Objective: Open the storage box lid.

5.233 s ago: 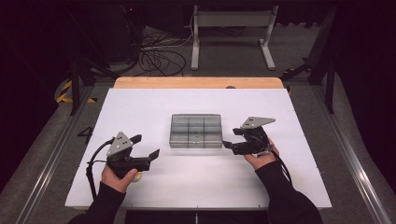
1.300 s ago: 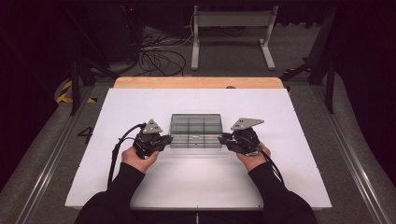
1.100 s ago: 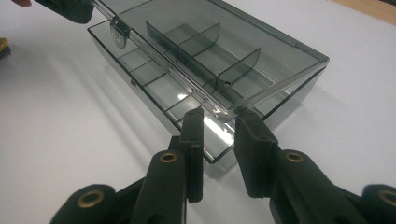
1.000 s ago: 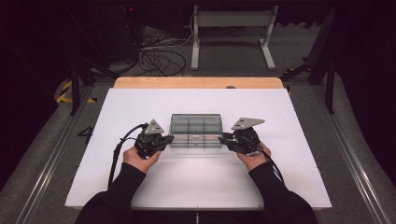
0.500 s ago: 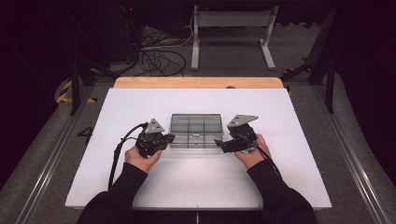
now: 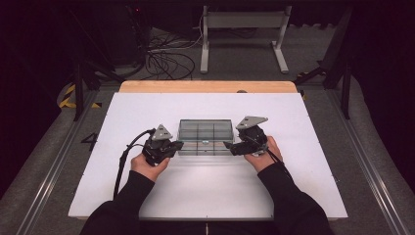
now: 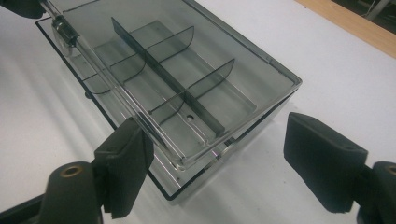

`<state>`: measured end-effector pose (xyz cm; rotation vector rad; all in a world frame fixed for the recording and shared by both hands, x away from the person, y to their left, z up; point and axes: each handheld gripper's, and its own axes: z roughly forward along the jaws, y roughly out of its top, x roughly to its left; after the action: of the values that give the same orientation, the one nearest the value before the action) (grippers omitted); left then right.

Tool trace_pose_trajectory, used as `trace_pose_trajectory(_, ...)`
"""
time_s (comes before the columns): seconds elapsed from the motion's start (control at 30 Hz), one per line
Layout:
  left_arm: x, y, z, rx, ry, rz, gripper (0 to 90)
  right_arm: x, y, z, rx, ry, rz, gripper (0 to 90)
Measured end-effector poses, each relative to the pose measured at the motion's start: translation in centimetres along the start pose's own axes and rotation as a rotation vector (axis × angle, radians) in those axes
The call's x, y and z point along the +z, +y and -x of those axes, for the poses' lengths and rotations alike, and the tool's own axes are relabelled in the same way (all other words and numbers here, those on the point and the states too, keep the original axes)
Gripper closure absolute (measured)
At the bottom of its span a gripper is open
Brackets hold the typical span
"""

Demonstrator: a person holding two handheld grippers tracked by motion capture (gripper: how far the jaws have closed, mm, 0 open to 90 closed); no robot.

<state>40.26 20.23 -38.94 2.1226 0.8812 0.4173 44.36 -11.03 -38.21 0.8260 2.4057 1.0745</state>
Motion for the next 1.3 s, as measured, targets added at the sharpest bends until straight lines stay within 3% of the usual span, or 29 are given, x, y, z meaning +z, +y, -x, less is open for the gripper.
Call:
trace_pose_trajectory(0.17, 0.0, 0.0, 0.1, 0.002, -0.004, 0.002, 81.7, -0.1, 0.2, 0.1, -0.006, 0.002, 0.002, 26.1)
trace_pose_trajectory(0.23, 0.2, 0.0, 0.2, 0.022, -0.027, -0.001, 79.5, -0.1, 0.2, 0.1, -0.008, 0.002, 0.001, 26.3)
trace_pose_trajectory(0.33, 0.4, -0.1, 0.7, 0.106, -0.079, -0.002, 67.0, -0.2, 0.4, 0.3, -0.004, 0.014, 0.01, 26.4)
trace_pose_trajectory(0.37, 0.5, -0.1, 1.0, 0.137, -0.07, -0.01, 63.9, -0.3, 0.4, 0.4, -0.001, 0.019, 0.012, 26.4)
trace_pose_trajectory(0.43, 0.8, -0.1, 1.2, 0.152, -0.077, -0.013, 59.5, -0.3, 0.4, 0.6, 0.005, 0.027, 0.015, 26.4)
trace_pose_trajectory(0.67, 1.5, -0.3, 1.0, 0.14, -0.084, -0.043, 50.9, -0.3, 0.5, 0.7, 0.007, 0.035, 0.018, 26.7)
trace_pose_trajectory(1.1, 1.6, -0.4, 0.9, 0.127, -0.11, -0.064, 50.9, -0.4, 0.7, 1.1, 0.013, 0.052, 0.034, 27.4)
trace_pose_trajectory(1.3, 1.6, -0.4, 1.2, 0.134, -0.1, -0.068, 49.0, -0.5, 0.9, 1.4, -0.001, 0.052, 0.061, 29.6)
